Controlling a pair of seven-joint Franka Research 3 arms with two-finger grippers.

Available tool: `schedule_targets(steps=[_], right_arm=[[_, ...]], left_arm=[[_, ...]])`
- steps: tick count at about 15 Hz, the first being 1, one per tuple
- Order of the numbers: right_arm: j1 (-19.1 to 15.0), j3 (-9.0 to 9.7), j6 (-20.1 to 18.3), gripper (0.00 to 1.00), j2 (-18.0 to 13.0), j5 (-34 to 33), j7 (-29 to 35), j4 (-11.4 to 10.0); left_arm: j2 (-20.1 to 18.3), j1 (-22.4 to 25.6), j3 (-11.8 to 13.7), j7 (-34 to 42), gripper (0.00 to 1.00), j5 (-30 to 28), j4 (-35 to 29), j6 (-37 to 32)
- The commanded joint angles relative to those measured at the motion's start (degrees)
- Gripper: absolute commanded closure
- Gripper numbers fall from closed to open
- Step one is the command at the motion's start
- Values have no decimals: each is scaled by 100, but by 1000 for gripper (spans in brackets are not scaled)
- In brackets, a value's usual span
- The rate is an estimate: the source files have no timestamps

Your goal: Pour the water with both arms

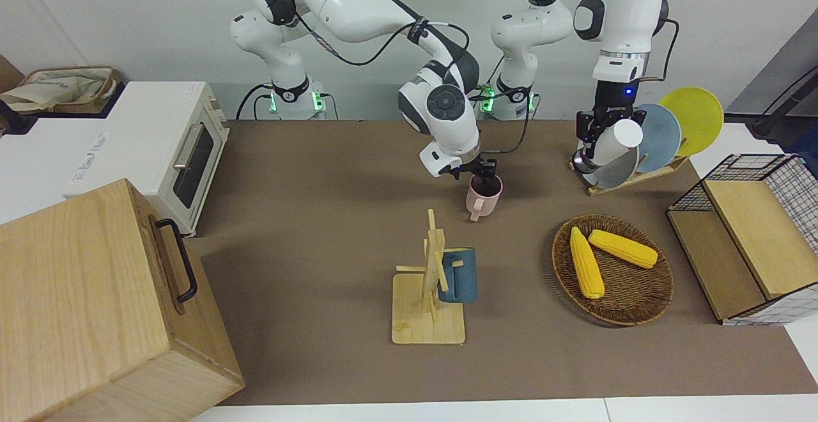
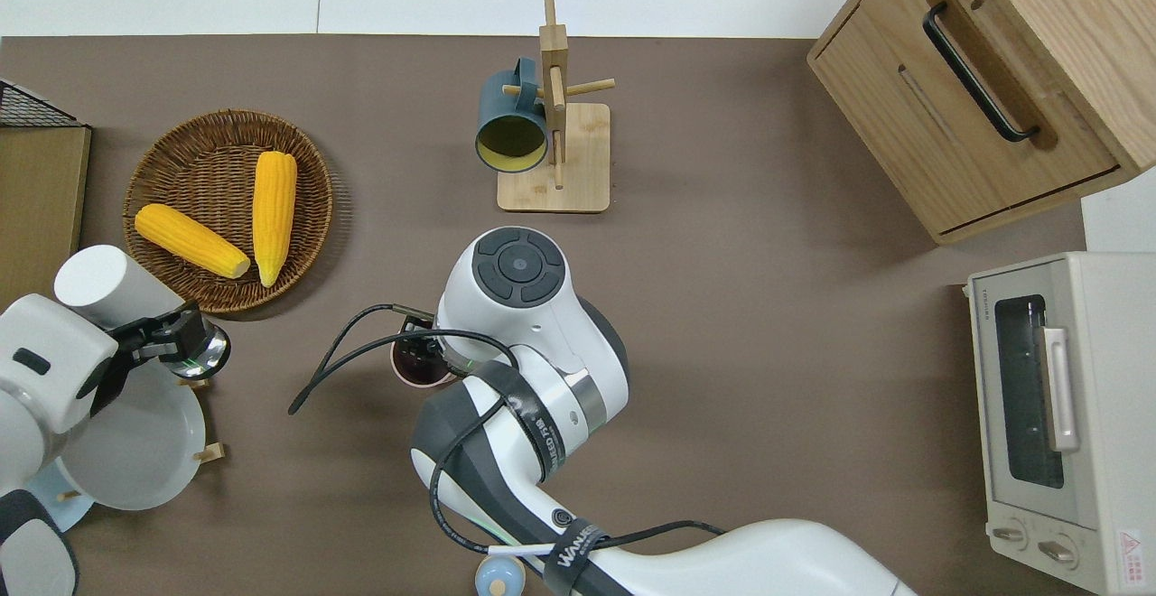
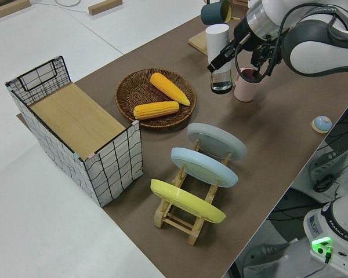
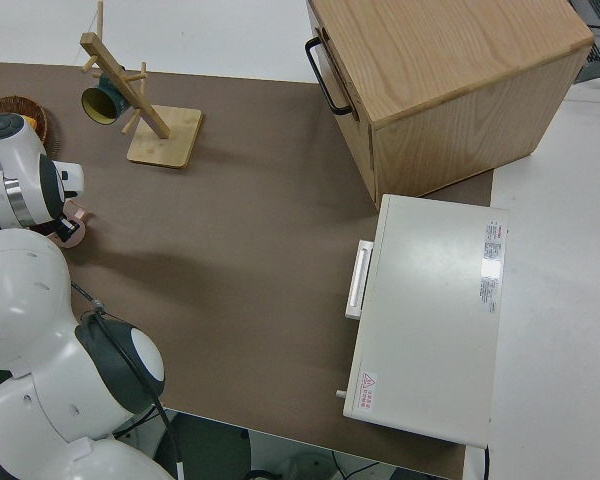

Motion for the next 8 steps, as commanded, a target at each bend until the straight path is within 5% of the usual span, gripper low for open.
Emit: schedule_targets(steps=[1, 4, 8], right_arm=[[-647, 471, -602, 9, -406, -107, 151, 234], [-1456, 798, -1357, 9, -1170, -116, 2, 111], [-1976, 834, -2438, 9, -1892, -1016, -919, 94]], left_arm=[[-205, -170, 51, -18, 1000, -93, -157, 133], [-205, -266, 51, -27, 1000, -102, -254, 142], [-170, -293, 51, -36, 1000, -181, -255, 133]])
